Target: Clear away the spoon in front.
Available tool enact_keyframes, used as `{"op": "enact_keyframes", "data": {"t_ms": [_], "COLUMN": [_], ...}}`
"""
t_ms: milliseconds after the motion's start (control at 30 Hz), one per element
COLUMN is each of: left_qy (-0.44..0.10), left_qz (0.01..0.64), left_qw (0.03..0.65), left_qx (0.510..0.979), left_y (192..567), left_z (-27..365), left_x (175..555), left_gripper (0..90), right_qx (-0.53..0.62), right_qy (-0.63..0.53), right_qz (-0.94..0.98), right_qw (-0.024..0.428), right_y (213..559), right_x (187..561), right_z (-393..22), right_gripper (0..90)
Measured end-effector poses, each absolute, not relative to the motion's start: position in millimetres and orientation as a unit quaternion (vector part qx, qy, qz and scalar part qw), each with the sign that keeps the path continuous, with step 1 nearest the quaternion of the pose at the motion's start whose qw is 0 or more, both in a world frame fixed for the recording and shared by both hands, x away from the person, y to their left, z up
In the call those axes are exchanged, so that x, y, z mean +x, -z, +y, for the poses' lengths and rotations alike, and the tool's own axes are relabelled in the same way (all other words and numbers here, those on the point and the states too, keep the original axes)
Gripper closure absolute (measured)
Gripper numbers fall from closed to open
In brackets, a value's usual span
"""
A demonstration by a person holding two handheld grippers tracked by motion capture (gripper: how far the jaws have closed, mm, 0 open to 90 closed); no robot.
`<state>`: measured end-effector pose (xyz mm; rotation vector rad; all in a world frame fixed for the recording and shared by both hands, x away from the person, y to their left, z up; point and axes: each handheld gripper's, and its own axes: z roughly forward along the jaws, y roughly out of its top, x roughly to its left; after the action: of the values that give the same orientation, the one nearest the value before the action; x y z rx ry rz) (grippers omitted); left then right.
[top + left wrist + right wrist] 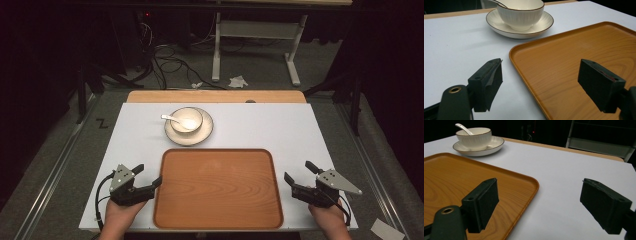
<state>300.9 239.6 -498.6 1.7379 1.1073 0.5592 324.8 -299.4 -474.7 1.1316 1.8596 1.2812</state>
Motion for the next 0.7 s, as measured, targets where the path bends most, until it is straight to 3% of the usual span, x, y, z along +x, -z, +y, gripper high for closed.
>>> {"op": "enact_keyframes", "data": {"t_ms": [700], "left_qy": [-0.238], "left_qz": [0.454], "left_qw": [0.487], "left_qx": [0.707], "left_y": [495.5], "left_z": [242.6], "left_x": [299.5], "left_gripper": [8.7], "right_qx": [0.405], "right_qy": [-0.49], "right_qz": [0.711], "right_qw": [0.3], "right_y": [471.7], "right_x": [320.8], "right_z": [-294.5], "right_gripper": [16.5]}}
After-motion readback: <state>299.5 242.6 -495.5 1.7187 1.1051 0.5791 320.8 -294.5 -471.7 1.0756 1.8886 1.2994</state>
